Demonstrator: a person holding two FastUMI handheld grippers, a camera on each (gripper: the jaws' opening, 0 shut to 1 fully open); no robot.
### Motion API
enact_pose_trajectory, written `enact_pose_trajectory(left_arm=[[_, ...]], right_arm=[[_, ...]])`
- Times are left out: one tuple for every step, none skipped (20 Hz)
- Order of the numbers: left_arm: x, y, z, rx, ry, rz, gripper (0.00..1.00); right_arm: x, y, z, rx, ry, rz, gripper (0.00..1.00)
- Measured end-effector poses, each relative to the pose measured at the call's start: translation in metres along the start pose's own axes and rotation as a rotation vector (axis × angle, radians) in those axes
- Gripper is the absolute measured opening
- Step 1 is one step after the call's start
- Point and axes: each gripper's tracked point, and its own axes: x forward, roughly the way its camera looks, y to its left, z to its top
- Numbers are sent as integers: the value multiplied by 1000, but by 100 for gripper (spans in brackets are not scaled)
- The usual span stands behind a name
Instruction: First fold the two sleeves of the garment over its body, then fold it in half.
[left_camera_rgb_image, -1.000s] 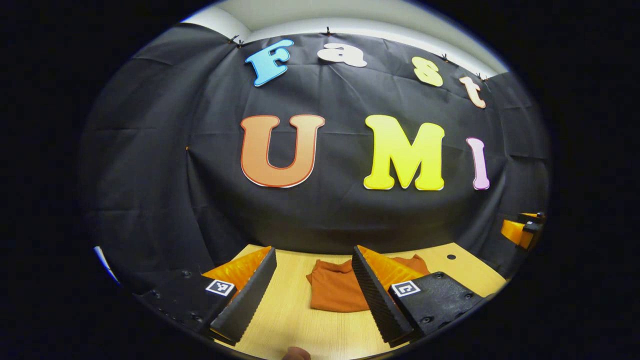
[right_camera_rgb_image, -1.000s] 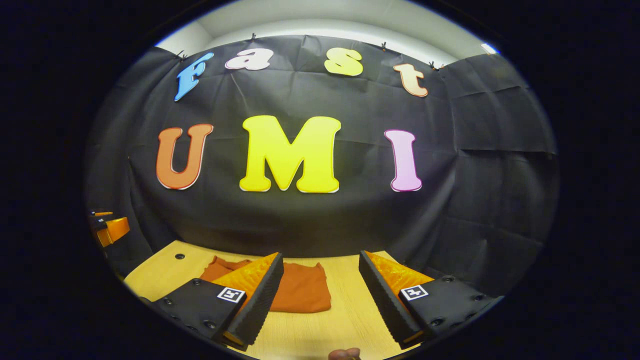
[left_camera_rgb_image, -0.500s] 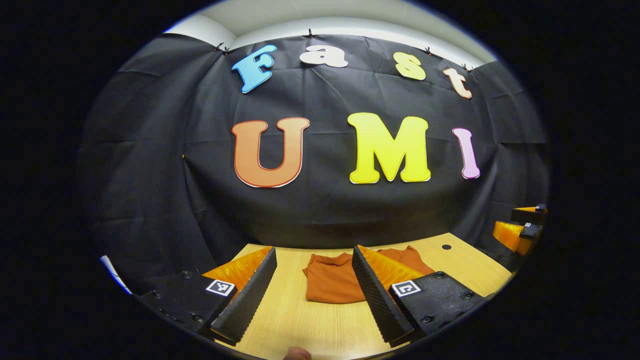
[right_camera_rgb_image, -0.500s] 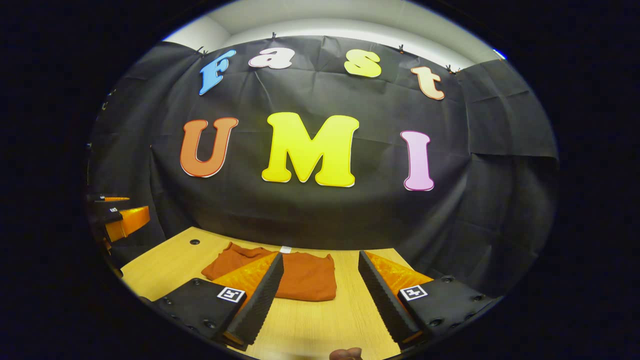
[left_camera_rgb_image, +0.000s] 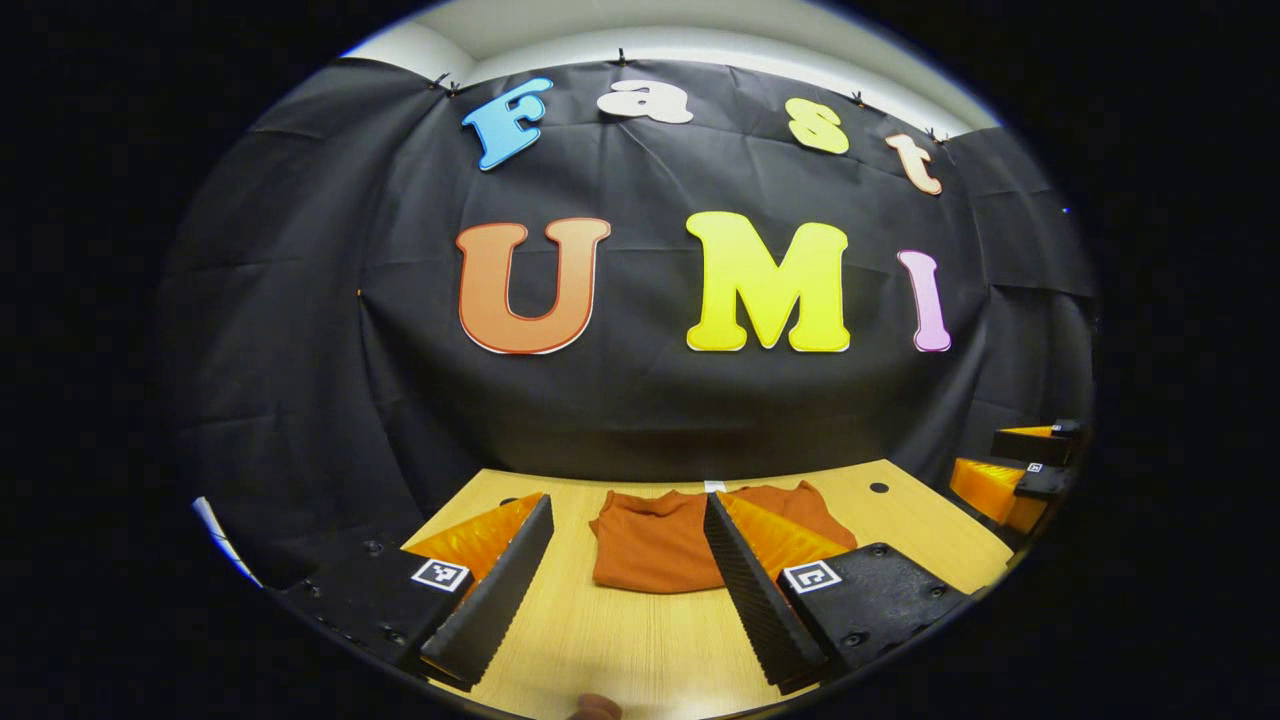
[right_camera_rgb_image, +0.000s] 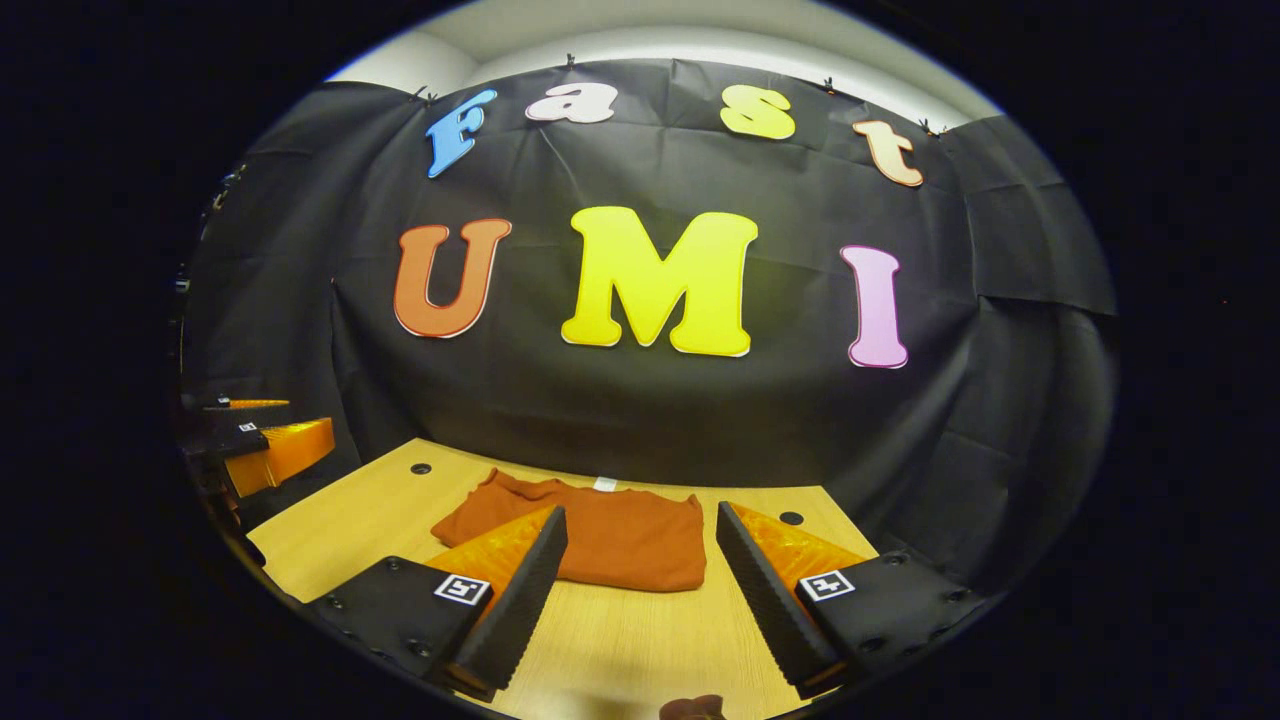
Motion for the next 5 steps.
enact_pose_trajectory(left_arm=[[-1,1,0,0,-2,3,98],[-1,3,1,1,-2,7,98],[-3,5,1,2,-4,9,98],[-4,6,2,3,-3,12,98],[-5,7,1,3,-4,14,98]], right_arm=[[1,2,1,-1,-2,2,96],[1,5,1,1,-1,5,96],[1,7,0,3,2,8,96],[1,8,-2,6,6,9,96],[0,8,-3,7,7,10,96]])
